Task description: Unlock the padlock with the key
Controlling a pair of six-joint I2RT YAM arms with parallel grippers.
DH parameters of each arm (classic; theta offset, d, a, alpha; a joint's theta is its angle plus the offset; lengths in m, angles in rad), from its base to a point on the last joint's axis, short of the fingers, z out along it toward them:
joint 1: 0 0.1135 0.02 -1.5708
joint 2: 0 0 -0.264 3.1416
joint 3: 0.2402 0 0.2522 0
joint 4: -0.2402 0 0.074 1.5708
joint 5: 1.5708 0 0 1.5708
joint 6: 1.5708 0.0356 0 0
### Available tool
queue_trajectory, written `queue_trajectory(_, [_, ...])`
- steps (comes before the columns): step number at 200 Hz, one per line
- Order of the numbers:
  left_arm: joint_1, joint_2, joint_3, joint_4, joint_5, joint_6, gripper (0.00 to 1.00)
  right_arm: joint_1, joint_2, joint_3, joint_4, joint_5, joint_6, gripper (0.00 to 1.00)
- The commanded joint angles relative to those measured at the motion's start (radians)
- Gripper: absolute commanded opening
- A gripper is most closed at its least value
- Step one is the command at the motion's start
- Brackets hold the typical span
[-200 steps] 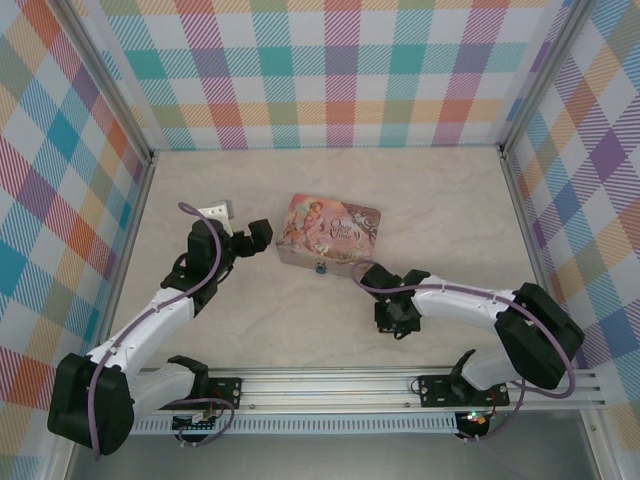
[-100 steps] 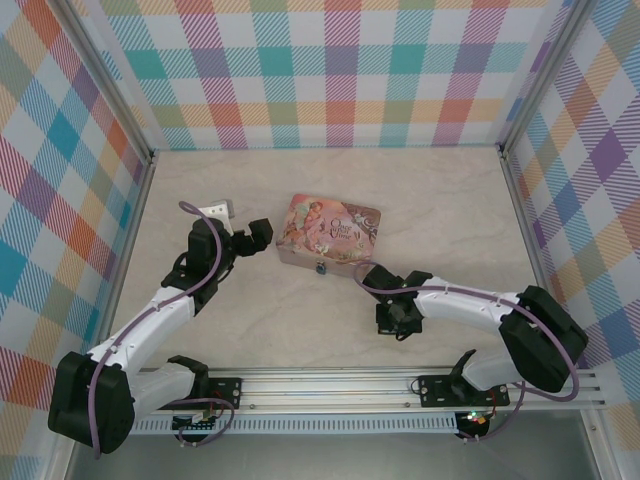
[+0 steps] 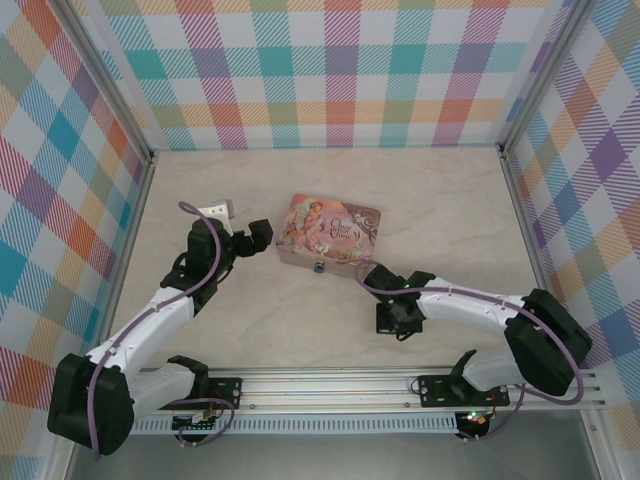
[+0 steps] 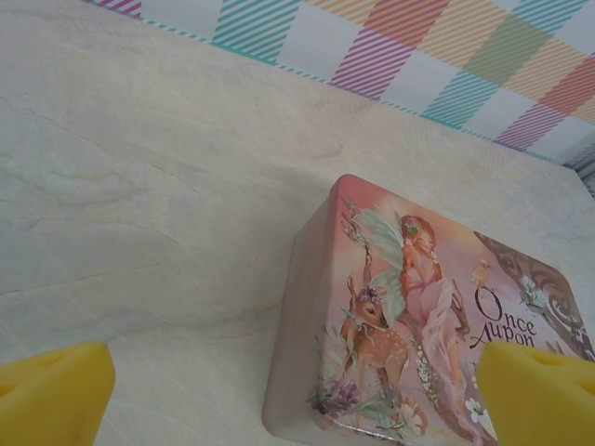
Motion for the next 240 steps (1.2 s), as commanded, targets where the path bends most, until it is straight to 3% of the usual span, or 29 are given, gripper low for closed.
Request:
queue_trajectory(1, [-0.012, -0.032, 0.049, -0.031, 0.048, -0.004, 1.0, 0.003, -0.071, 0.019, 0.035, 0.012, -0.033, 0.0])
queue_trajectory(51, [-0.035, -0.025, 0.137, -0.049, 0.222, -0.058, 1.0, -0.003, -0.229, 0.105, 0.205, 0.1, -0.125, 0.0])
queue_trajectory(90, [-0.142, 0.028, 0.237, -0.032, 0.316, -0.004, 0.96, -0.045, -0.339, 0.026, 0.652, 0.067, -0.033, 0.0])
queue_trajectory(114, [-0.216, 0.068, 0.285, -0.017, 0.346, 0.036, 0.91, -0.058, -0.35, 0.009, 0.825, 0.052, 0.025, 0.0])
queue_trajectory(172, [-0.33, 0.171, 0.356, 0.04, 0.362, 0.078, 0.75, -0.067, -0.348, 0.053, 0.865, 0.037, 0.134, 0.0])
queue_trajectory(240, [-0.419, 0.263, 0.371, 0.136, 0.325, 0.075, 0.64, -0.068, -0.332, 0.071, 0.877, 0.018, 0.194, 0.0])
